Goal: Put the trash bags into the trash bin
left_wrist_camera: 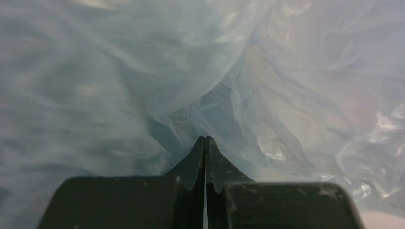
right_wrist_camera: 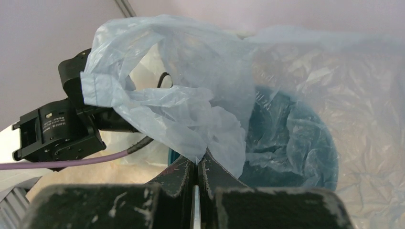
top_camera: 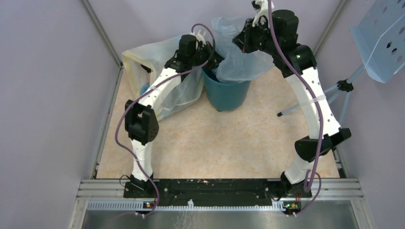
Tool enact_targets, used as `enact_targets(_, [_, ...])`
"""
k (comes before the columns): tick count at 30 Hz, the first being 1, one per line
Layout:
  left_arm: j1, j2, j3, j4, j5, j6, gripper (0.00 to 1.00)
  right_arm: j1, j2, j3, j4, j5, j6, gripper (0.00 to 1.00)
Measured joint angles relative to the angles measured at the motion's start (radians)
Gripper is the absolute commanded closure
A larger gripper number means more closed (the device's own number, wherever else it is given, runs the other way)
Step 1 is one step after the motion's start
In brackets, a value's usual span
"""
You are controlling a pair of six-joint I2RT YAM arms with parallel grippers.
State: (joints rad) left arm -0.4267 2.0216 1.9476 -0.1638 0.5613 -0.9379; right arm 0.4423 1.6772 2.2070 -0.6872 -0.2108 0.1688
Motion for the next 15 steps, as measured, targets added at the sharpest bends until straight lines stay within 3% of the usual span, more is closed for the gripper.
enact_targets(12, [-0.037,0.078,0.068,-0.185,-0.028,0.17,1.0,0.0,0.088,0.005,-0.12,0.016,0.026,1.0])
enact_targets(15, [-0.039,0.078,0.086,-0.241,-0.051,0.206,0.9,0.0,0.088,0.005,-0.123,0.021,0.026,1.0])
